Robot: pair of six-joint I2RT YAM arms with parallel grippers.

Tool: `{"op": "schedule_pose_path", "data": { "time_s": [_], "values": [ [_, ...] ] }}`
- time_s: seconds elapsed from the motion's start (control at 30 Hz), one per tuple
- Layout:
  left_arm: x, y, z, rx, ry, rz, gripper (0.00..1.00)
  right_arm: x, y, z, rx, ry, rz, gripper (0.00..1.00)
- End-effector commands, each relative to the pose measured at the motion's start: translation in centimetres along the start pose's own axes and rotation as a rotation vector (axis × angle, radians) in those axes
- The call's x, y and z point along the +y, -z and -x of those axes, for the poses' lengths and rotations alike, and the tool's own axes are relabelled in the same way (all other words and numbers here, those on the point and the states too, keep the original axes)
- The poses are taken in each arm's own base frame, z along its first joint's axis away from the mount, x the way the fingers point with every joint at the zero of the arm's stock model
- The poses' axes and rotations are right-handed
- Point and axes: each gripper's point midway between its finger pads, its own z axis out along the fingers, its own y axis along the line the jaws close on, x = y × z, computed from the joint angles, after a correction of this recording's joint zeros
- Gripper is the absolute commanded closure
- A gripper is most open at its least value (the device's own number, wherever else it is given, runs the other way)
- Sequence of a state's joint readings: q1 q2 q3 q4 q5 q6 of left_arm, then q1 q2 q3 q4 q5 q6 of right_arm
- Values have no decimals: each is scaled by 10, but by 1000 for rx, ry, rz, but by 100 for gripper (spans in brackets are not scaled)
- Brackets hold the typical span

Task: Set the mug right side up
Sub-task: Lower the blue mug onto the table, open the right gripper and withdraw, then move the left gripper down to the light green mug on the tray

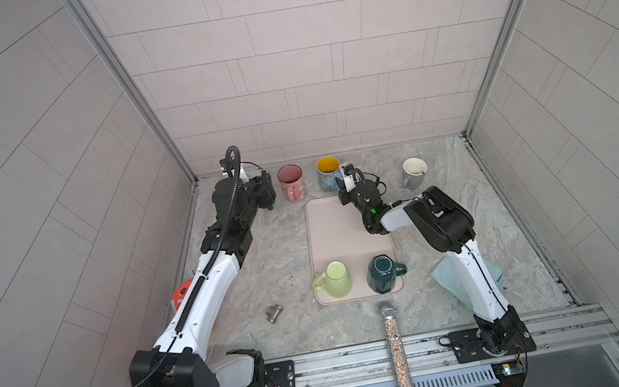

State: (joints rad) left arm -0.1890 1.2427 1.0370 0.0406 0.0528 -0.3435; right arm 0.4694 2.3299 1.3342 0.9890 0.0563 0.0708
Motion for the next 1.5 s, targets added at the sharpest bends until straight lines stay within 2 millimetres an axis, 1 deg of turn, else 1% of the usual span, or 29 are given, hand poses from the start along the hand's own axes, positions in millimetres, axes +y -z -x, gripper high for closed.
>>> {"op": "schedule_pose_path", "data": {
  "time_s": [0.0,0.1,0.27,0.4,0.53,0.73,0.83,0.93,1.03,1.07,1.17,1.27,1.4,1.47],
  "values": [
    [-2,7,10,-41,-2,-15,39,6,1,28,-34,-8,27,72],
    [-1,7,9,-39,0,-13,39,11,1,26,-10,-4,55,76],
    [-2,8,9,-41,3,-17,39,13,2,29,2,-12,75,75],
    [-3,10,10,-45,3,-21,39,14,6,33,6,-22,85,67],
    [-4,13,13,-55,7,-26,39,14,13,41,-1,-35,96,58],
    [-6,19,19,-73,17,-38,39,9,30,49,16,-31,81,52],
    [-8,26,24,-82,24,-42,37,1,47,60,24,-53,50,48],
    [-5,35,28,-56,29,-4,36,-6,68,84,54,-98,27,45],
    [0,44,27,17,25,48,36,-4,85,108,129,-112,50,45],
    [1,47,28,42,24,61,35,-3,89,113,166,-114,52,45],
    [8,59,12,195,51,129,35,-1,110,128,265,-125,76,44],
    [11,74,-17,349,129,159,36,0,134,137,322,-154,94,43],
    [13,91,-61,452,377,173,35,-3,163,149,362,-182,96,42],
    [14,96,-79,483,498,183,35,-6,175,152,370,-192,83,41]
  ]
}}
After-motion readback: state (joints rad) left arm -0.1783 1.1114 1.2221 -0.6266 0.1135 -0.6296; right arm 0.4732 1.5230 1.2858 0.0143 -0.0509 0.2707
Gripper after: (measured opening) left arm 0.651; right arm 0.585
